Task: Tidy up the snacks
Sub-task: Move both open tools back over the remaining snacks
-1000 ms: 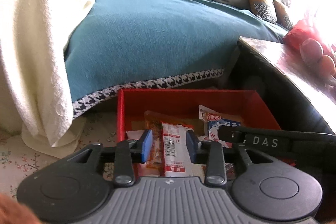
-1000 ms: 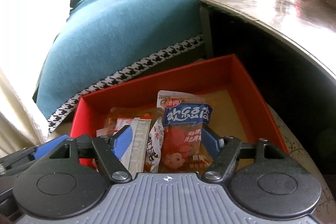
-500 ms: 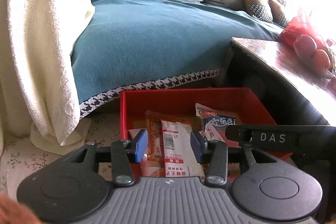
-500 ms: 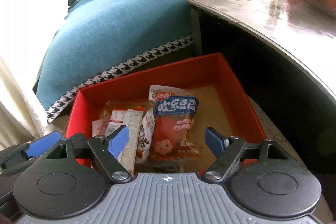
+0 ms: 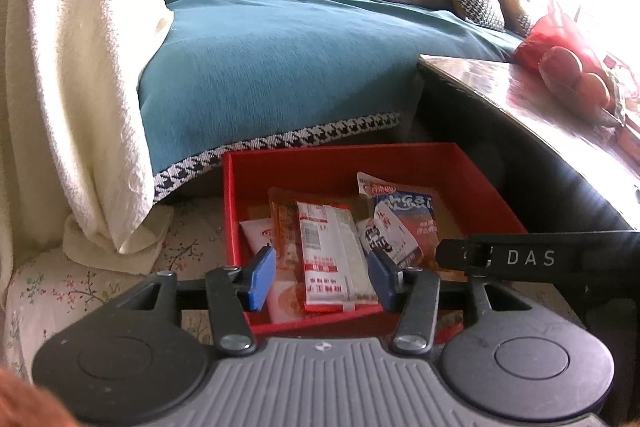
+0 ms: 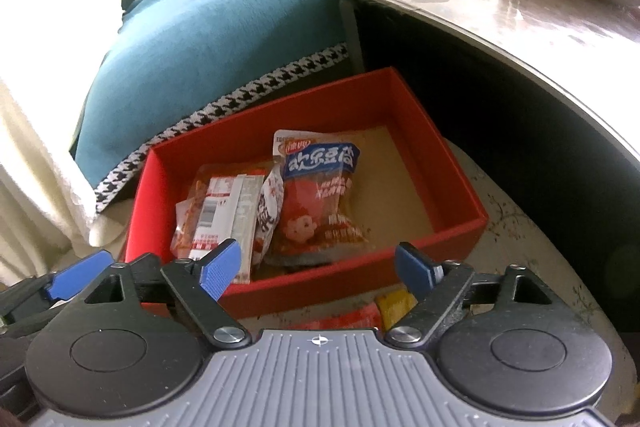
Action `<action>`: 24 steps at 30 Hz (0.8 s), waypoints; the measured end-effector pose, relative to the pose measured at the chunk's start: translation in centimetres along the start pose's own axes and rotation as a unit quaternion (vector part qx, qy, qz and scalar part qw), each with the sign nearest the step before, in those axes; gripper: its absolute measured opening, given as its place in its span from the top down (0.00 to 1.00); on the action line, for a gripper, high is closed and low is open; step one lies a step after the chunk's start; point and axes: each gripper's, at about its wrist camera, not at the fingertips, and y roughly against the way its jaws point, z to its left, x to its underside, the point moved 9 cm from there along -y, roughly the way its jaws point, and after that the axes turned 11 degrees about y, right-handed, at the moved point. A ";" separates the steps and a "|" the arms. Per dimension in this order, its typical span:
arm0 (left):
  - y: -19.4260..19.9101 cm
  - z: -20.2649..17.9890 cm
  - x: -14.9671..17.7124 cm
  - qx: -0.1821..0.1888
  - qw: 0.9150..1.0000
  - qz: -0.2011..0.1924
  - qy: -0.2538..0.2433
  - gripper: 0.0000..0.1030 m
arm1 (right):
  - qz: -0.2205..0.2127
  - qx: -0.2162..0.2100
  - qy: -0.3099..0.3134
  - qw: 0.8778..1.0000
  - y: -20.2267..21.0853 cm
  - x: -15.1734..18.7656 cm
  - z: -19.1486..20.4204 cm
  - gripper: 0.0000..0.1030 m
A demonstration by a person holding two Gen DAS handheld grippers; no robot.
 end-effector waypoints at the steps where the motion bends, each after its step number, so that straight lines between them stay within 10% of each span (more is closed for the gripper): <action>1: 0.2 0.0 0.2 0.000 1.000 0.000 -0.001 0.57 | 0.001 0.000 -0.001 1.000 0.2 0.2 0.0 0.14; 24: 3.8 0.7 5.7 0.012 0.999 0.043 -0.020 0.57 | 0.025 0.000 0.008 1.000 5.0 8.5 0.8 0.08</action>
